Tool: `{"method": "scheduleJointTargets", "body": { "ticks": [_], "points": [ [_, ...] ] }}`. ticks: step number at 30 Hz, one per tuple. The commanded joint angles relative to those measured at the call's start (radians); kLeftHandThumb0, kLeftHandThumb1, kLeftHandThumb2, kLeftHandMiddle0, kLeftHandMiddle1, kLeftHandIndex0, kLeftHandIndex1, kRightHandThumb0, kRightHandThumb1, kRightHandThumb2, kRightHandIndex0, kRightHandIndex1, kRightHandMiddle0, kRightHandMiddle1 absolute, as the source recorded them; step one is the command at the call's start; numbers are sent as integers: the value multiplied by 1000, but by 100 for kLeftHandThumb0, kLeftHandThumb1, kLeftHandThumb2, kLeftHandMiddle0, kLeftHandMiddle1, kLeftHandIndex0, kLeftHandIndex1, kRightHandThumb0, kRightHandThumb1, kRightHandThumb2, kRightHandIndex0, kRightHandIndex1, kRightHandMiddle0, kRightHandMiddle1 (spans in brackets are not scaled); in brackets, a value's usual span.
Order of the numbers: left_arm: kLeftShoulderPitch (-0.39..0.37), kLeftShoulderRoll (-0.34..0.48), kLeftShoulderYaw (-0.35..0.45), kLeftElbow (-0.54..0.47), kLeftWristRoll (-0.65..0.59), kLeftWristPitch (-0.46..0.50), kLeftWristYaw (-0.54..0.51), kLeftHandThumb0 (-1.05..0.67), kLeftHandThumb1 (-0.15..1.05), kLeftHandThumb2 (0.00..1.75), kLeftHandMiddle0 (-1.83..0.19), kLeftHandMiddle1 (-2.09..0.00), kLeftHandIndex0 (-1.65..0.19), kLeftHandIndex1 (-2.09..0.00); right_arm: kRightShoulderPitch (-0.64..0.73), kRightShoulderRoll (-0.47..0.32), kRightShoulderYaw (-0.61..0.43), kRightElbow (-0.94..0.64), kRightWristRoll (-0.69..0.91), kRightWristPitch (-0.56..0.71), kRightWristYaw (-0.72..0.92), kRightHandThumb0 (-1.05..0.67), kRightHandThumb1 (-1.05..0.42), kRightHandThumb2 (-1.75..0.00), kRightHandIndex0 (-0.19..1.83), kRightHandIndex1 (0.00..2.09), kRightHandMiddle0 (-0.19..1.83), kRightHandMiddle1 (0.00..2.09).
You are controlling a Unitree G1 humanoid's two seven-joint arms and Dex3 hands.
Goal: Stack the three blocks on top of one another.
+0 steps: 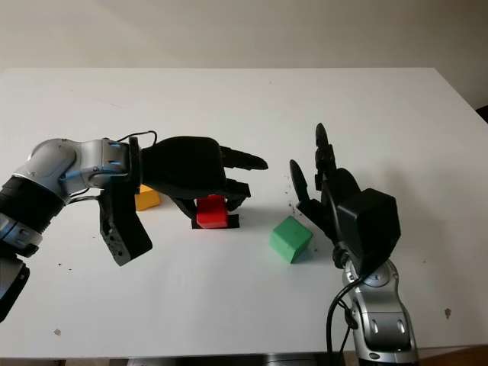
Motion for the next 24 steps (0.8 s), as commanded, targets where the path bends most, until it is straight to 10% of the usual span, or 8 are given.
{"method": "scheduleJointTargets", "body": {
  "ticks": [1, 5, 24],
  "points": [
    [-38, 17, -20, -9, 31, 1, 35, -41, 93, 6, -1, -3, -23, -89, -5, -1, 0, -16, 1, -12, -1, -70, -105, -60, -19, 3, -18, 5],
    [-47, 27, -35, -15, 69, 3, 72, -40, 92, 5, 5, -5, -28, -42, -8, -2, 2, -16, 2, -5, 2, -72, -105, -61, -19, 3, -18, 5],
    [-44, 111, 28, -51, 47, 139, 129, -23, 87, 4, 14, -6, -2, -7, -14, 0, 7, 1, 1, -14, 0, -70, -105, -61, -19, 3, -18, 6]
  ]
}}
